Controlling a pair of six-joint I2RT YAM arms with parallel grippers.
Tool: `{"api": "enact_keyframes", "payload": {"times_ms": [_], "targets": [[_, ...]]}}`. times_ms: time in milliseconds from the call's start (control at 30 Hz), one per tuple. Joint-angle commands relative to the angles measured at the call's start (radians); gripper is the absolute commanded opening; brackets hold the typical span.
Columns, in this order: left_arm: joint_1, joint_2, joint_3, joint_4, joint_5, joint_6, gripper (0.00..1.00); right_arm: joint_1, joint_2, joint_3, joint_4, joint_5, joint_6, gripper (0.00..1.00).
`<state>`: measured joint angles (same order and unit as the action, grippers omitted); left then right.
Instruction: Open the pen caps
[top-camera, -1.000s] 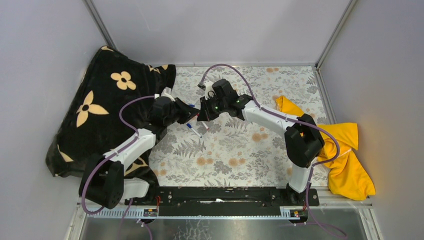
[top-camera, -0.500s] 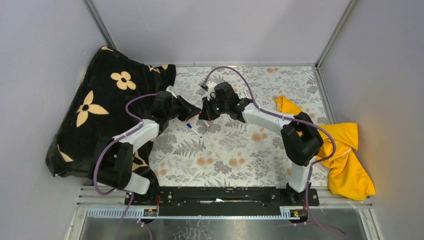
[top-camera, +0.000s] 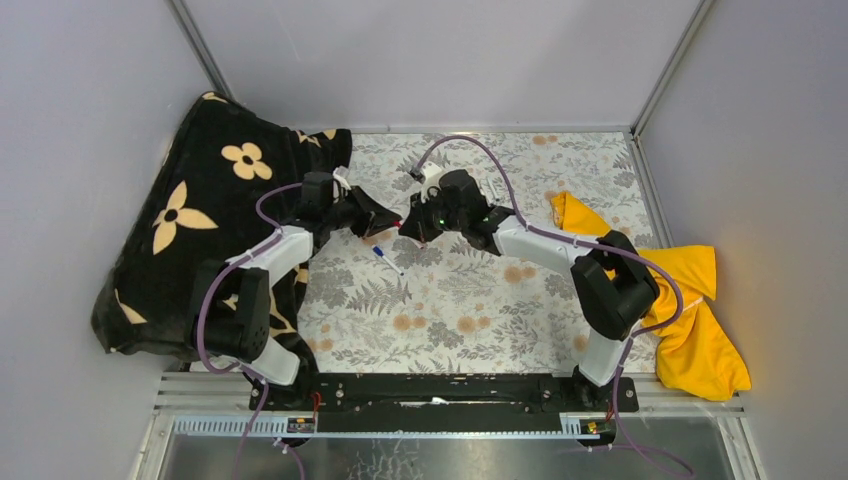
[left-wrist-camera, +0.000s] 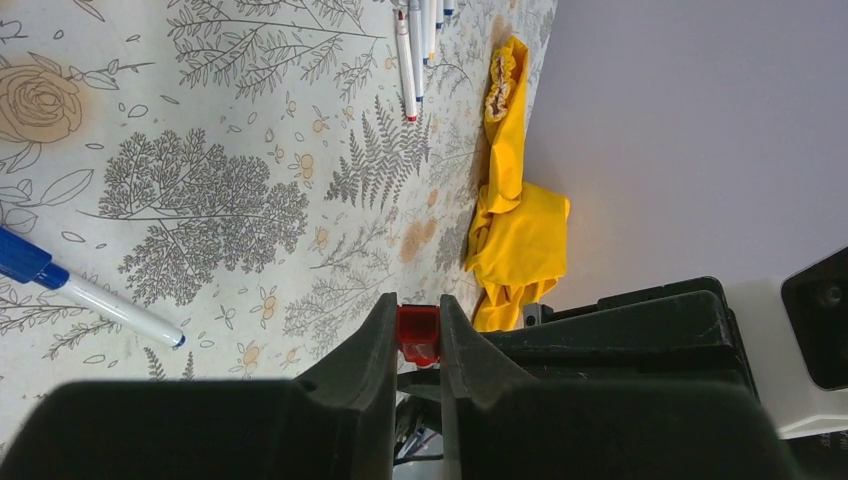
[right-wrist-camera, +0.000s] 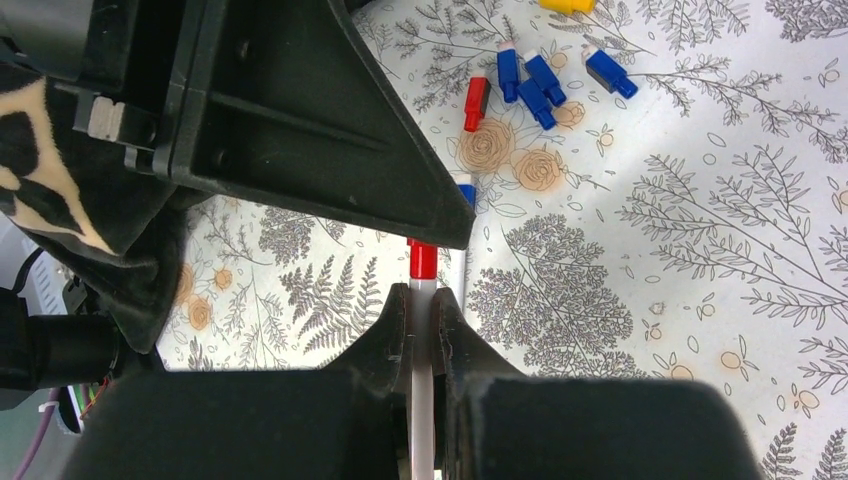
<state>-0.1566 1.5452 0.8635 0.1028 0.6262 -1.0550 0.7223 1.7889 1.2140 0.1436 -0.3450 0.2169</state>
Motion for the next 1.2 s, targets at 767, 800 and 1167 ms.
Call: {"api": "enact_keyframes", "payload": {"times_ms": [767, 800, 1167], "targets": [[0.256, 0.017, -0.032, 0.116, -0.318, 0.028, 0.0, -0.032, -0.17, -0.185, -0.189, -0.063, 0.025, 0.0], [0.256, 0.02, -0.03, 0.119, -0.301, 0.021, 0.0, -0.032, -0.173, -0.181, -0.192, -0.06, 0.023, 0.0], [0.163, 0.009, -0.077, 0.155, -0.154, -0.044, 0.77, -0.032, -0.152, -0.083, -0.181, -0.049, 0.027, 0.0]]}}
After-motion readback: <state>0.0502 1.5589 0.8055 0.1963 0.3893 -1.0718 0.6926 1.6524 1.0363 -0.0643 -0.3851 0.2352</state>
